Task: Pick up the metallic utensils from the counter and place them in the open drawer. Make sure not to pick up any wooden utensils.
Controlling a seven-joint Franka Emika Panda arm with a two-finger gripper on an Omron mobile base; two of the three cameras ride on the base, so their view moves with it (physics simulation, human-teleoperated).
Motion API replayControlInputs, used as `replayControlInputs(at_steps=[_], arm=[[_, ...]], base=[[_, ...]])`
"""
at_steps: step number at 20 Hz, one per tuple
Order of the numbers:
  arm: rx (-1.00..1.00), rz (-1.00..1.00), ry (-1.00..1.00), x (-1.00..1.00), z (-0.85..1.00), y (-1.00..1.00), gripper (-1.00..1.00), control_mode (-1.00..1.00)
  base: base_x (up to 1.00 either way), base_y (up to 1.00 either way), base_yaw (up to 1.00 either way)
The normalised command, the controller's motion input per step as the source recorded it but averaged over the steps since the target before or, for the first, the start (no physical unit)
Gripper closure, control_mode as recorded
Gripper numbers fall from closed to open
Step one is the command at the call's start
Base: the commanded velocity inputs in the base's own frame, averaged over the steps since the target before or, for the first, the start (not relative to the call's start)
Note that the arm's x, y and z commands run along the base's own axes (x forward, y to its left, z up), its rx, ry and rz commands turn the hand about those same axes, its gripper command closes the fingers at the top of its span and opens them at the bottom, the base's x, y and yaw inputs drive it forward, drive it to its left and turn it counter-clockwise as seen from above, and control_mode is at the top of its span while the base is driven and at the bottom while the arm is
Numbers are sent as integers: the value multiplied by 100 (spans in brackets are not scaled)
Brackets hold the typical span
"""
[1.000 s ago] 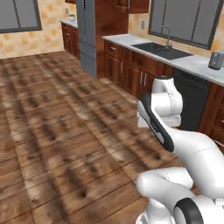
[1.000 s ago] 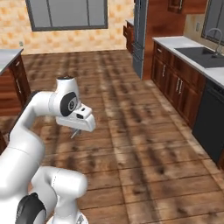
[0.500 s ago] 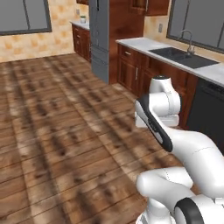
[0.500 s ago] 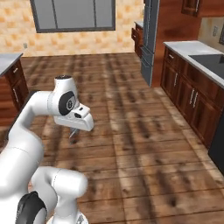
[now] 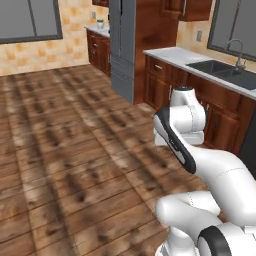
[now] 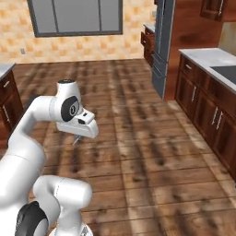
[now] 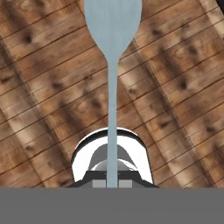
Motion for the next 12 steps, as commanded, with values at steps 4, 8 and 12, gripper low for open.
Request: replayControlInputs(at_steps=[4,8,12], arm=[[0,0,0,0,0,0,100,100],[0,0,0,0,0,0,100,100],[0,0,0,0,0,0,100,100]], base=[[100,-2,2],[100,4,4],[100,0,0]])
